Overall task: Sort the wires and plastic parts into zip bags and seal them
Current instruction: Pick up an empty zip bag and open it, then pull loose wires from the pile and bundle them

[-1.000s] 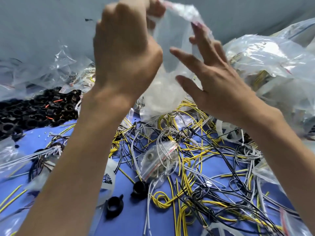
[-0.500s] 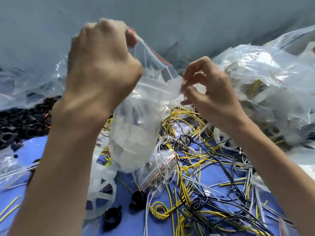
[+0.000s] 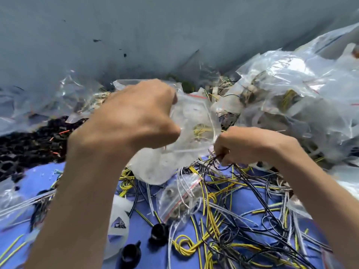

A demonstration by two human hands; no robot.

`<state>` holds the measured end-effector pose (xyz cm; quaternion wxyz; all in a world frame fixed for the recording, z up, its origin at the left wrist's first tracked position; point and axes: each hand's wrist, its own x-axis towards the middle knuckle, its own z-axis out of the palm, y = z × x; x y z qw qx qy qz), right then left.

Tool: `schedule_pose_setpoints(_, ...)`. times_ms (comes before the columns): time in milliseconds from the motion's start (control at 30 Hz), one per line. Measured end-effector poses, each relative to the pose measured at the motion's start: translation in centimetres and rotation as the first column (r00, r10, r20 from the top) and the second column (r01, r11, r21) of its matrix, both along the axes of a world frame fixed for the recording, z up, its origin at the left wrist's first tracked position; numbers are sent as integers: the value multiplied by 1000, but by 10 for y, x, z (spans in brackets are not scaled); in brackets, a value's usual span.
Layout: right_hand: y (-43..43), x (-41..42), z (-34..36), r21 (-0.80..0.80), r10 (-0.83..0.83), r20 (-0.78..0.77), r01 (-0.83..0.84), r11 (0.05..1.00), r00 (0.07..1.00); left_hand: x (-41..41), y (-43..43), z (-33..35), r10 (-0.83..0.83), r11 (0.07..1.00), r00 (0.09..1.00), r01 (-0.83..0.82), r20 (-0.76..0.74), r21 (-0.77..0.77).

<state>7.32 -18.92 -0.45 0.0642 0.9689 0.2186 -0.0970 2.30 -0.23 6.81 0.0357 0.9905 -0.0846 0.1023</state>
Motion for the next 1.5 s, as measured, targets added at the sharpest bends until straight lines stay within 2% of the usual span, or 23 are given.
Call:
schedule_pose_setpoints(100,-5,-1,15,128,13,226,-43,991,974,2,5,-2,-88,996,995,89,-52,25)
schedule_pose_setpoints(200,-4,-3,28,368,-2,421,-169,914,907,-1,6,0,-274,961,959,272,-69,-44)
schedule_pose_setpoints(300,0,-13,40,566,-59,479,-257,783,876,-4,-1,2,-407,901,913,405,15,-155)
schedule_pose_setpoints(400,5,-21,47,654,-96,505,-308,691,858,-4,-9,1,-477,849,875,484,89,-211)
schedule_pose_setpoints(500,7,-26,50,738,-101,459,-316,596,883,0,-13,-4,-459,828,877,480,141,-291)
schedule_pose_setpoints(633,8,-26,55,806,-98,387,-285,520,917,5,-12,-7,-453,786,866,499,210,-365)
schedule_pose_setpoints(833,10,-32,58,952,20,207,-206,224,978,11,-4,-7,-464,715,853,519,238,-468)
schedule_pose_setpoints(900,11,-35,59,969,58,171,-179,171,984,11,-5,-7,-470,676,838,544,278,-496)
schedule_pose_setpoints(1033,11,-35,59,990,59,75,-82,118,995,11,-9,-7,-445,600,816,578,369,-553)
schedule_pose_setpoints(1133,10,-32,57,996,109,-72,66,60,991,13,-10,-8,-333,522,830,558,448,-645)
schedule_pose_setpoints(1267,8,-31,58,993,183,-116,115,15,976,18,-4,-8,-205,484,855,511,476,-710)
schedule_pose_setpoints(1400,10,-29,55,994,192,-106,107,5,976,21,-3,-11,-279,447,883,468,379,-762)
schedule_pose_setpoints(1500,13,-29,49,995,188,-80,69,66,979,20,-4,-14,-335,509,872,487,357,-710)
